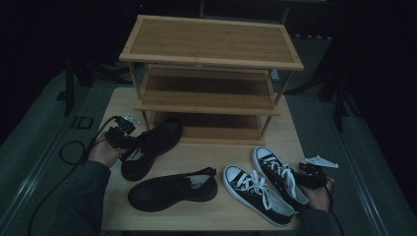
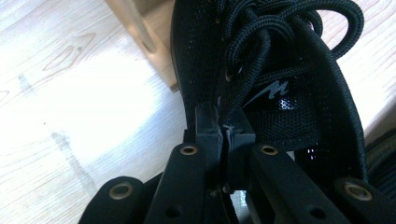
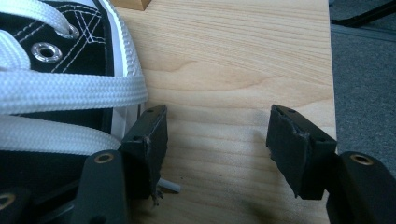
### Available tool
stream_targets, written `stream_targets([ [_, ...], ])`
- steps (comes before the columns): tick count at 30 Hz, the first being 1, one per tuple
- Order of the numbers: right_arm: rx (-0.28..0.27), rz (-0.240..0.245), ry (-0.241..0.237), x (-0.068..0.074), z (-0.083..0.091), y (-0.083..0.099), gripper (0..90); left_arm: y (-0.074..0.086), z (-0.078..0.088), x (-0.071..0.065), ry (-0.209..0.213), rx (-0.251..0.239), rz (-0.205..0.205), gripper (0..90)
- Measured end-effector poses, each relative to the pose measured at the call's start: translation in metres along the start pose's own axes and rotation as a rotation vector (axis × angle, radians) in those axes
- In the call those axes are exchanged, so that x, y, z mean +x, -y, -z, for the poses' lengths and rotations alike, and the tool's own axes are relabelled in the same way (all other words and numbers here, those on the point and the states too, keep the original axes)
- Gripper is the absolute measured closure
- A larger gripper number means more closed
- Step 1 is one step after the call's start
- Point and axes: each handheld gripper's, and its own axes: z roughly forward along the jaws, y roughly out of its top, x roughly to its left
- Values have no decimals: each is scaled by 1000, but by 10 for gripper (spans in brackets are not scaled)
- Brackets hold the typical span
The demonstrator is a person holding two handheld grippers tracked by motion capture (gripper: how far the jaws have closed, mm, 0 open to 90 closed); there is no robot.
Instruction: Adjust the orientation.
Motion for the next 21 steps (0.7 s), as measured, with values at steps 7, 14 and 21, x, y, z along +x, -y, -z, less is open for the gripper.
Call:
stream_targets([
  [7,0,-1,1,0,0,0,381,12,7,10,-2,9,-1,876],
  [14,0,-1,1,0,0,0,381,20,9,20,0,5,21,874],
  [21,0,-1,1,0,0,0,381,19,18,13,27,-36,30,747],
])
